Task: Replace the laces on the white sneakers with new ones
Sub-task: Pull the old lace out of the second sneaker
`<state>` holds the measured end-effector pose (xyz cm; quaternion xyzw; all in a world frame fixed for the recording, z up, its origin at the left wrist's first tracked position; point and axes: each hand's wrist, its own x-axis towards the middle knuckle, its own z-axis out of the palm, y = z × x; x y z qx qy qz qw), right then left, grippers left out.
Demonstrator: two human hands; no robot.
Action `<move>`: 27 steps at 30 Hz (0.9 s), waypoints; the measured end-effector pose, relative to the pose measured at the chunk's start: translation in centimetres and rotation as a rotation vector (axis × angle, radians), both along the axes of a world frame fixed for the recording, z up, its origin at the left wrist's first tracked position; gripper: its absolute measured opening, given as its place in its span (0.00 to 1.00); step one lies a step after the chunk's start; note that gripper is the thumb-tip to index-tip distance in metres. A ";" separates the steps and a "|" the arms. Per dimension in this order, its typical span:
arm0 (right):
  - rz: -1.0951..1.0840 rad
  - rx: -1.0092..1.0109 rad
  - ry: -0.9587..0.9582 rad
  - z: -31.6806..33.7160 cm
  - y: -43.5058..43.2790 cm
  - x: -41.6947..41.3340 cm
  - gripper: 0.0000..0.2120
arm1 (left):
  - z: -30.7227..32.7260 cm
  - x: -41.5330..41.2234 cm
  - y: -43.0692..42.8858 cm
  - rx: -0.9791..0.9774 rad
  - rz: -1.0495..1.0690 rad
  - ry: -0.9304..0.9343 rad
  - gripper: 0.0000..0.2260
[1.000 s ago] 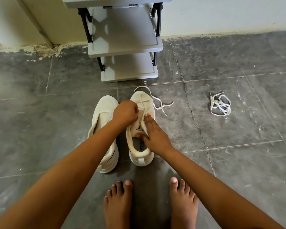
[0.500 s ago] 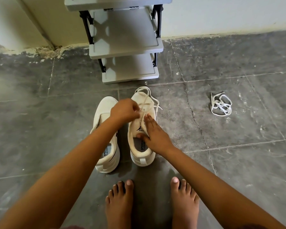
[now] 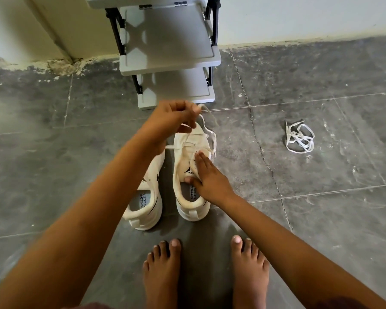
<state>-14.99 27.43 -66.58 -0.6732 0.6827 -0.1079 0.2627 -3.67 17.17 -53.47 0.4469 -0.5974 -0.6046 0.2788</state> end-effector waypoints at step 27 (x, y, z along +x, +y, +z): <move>0.005 0.005 -0.009 0.2 0.1 -0.1 0.36 | 0.2 -1.0 -1.3 -0.199 0.105 -0.324 0.05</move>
